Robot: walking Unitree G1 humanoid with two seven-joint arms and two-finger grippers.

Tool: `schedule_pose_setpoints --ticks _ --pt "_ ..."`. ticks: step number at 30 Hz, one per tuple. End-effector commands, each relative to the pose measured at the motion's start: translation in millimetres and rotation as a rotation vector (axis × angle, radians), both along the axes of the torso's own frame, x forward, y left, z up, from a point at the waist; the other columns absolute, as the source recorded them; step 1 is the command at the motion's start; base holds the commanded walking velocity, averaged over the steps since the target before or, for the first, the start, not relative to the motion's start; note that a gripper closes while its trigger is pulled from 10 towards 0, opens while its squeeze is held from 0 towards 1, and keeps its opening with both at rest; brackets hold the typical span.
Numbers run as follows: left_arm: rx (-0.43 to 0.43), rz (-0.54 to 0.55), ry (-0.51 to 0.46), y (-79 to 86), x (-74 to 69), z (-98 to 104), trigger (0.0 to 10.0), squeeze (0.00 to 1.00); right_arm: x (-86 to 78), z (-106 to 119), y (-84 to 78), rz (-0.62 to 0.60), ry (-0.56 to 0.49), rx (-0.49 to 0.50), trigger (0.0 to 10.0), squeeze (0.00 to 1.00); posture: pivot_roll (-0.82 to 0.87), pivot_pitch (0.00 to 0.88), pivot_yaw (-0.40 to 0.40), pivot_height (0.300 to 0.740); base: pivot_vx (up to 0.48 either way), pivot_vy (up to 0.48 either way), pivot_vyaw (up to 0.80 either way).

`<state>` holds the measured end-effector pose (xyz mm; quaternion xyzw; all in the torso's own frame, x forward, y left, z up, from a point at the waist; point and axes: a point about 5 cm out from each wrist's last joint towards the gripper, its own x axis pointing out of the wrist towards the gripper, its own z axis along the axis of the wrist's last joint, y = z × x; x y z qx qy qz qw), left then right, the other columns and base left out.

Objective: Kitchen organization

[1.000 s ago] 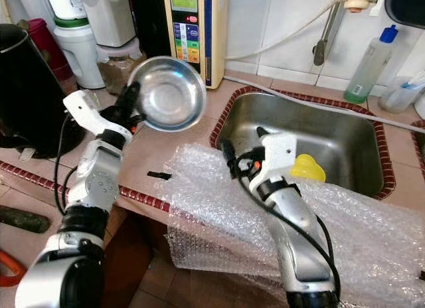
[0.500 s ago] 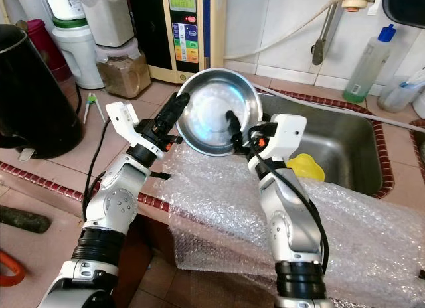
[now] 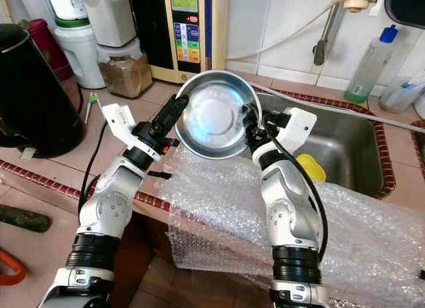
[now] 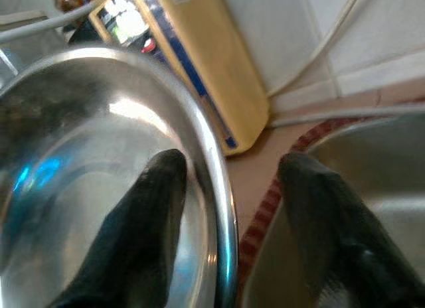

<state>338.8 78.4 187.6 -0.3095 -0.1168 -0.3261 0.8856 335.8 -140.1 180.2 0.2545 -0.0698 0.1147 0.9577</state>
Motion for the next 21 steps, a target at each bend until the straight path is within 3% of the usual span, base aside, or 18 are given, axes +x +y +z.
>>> schedule_pose_setpoints --ticks 1,21 --pt "-0.014 -0.015 -0.032 -2.6 -2.4 9 0.0 0.00 -3.0 -5 1.5 0.042 0.025 0.024 0.0 0.00 -0.03 0.025 0.026 0.740 0.000 0.000 0.00" --pt "-0.007 -0.009 -0.029 0.0 -1.5 8 0.0 0.00 -6.6 -17 -4.2 0.061 0.078 0.073 0.0 0.00 -0.03 0.026 0.021 0.740 0.000 0.000 0.00"
